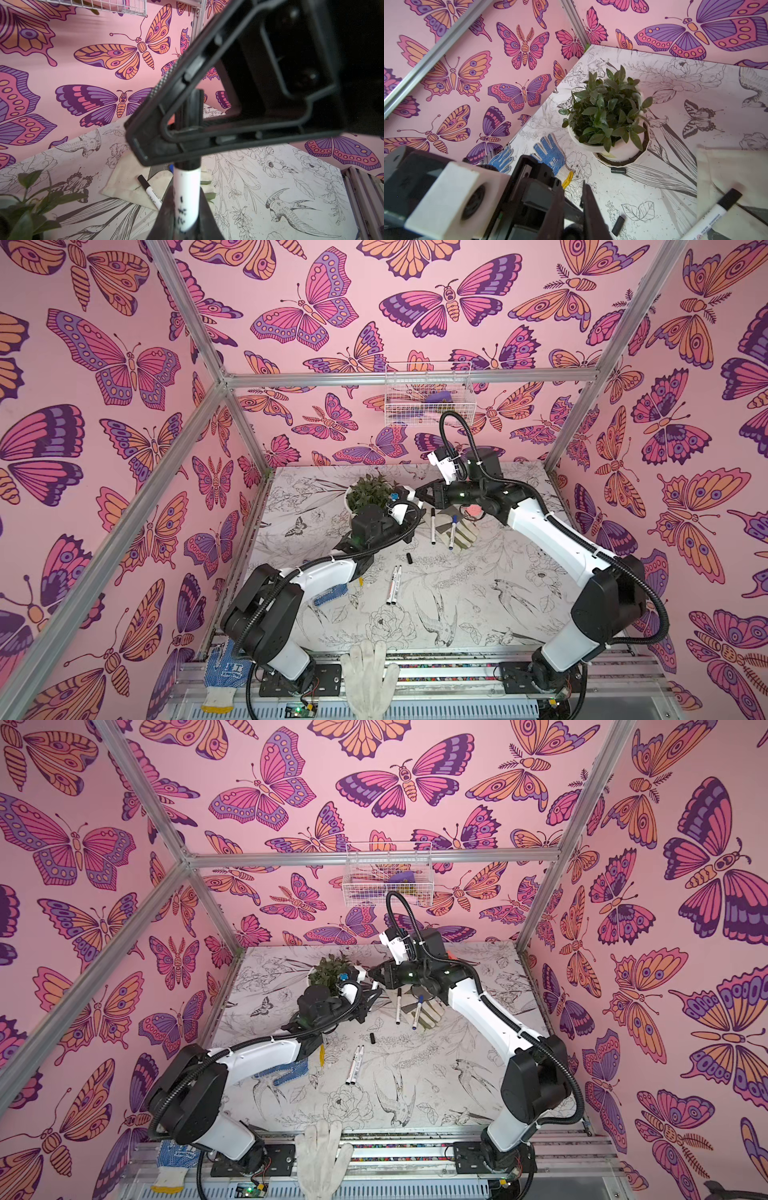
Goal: Insert the pens into the pen caps
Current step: 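Open the right gripper and draw it back from the capped marker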
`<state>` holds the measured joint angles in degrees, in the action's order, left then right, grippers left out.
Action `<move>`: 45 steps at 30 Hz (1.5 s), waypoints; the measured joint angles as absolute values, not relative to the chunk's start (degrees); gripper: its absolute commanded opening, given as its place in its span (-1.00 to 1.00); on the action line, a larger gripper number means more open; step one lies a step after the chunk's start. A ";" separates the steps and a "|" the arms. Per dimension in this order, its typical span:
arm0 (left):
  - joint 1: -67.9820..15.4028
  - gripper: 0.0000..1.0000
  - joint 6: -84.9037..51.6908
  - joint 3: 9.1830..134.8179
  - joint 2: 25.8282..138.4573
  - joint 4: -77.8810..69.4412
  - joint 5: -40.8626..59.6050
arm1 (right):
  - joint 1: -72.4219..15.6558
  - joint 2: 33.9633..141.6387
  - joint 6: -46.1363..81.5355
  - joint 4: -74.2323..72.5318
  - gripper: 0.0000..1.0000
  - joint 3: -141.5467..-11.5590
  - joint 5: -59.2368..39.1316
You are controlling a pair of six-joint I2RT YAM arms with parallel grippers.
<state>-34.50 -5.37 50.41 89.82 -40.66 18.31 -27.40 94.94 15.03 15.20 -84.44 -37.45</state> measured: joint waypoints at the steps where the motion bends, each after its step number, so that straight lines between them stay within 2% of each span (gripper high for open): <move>1: -34.48 -1.00 -5.37 50.78 89.82 -40.05 18.48 | -27.20 94.94 14.98 14.92 -1.00 -84.29 -38.00; 7: -34.52 -1.00 -5.32 53.49 91.39 -33.71 19.49 | -26.76 95.55 14.13 14.96 -1.00 -82.83 -38.11; 16: -34.94 -1.00 -4.75 62.08 94.65 -14.11 22.35 | -26.76 95.68 12.29 16.29 -1.00 -79.50 -35.99; 20: -34.94 -1.00 -4.51 62.78 94.76 -12.80 22.76 | -26.57 95.39 13.28 15.70 -1.00 -79.00 -36.53; 23: -35.24 -1.00 -4.54 62.11 94.70 -15.42 22.68 | -25.08 94.85 15.40 14.33 -1.00 -78.17 -38.65; 28: -37.82 -1.00 -5.58 52.62 92.62 -36.29 20.01 | -21.12 91.18 23.97 9.26 -1.00 -73.38 -46.15; 35: -42.17 -1.00 -9.58 42.70 89.30 -49.71 12.86 | -20.88 89.93 29.52 9.54 -1.00 -71.42 -53.17; 36: -42.85 -1.00 -10.02 41.89 89.30 -50.87 11.81 | -20.88 89.93 29.93 9.91 -0.97 -71.26 -53.63; 37: -43.42 -1.00 -10.37 41.15 89.30 -51.86 10.81 | -20.88 89.93 30.33 10.35 -0.84 -71.07 -53.98; 41: -45.01 -1.00 -11.81 39.75 90.00 -55.86 9.04 | -21.12 89.76 33.08 11.42 -0.20 -70.61 -55.33; 43: -46.06 -1.00 -12.99 39.79 90.72 -60.18 9.21 | -21.54 89.25 35.00 12.21 -0.03 -70.32 -55.24; 45: -46.19 -1.00 -14.00 39.83 91.83 -63.37 9.56 | -21.39 88.23 36.62 12.69 0.05 -70.32 -54.43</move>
<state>-46.19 -14.00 39.83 91.83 -63.37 9.56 -21.39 88.23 36.62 12.69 -70.32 -54.43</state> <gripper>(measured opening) 0.150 0.491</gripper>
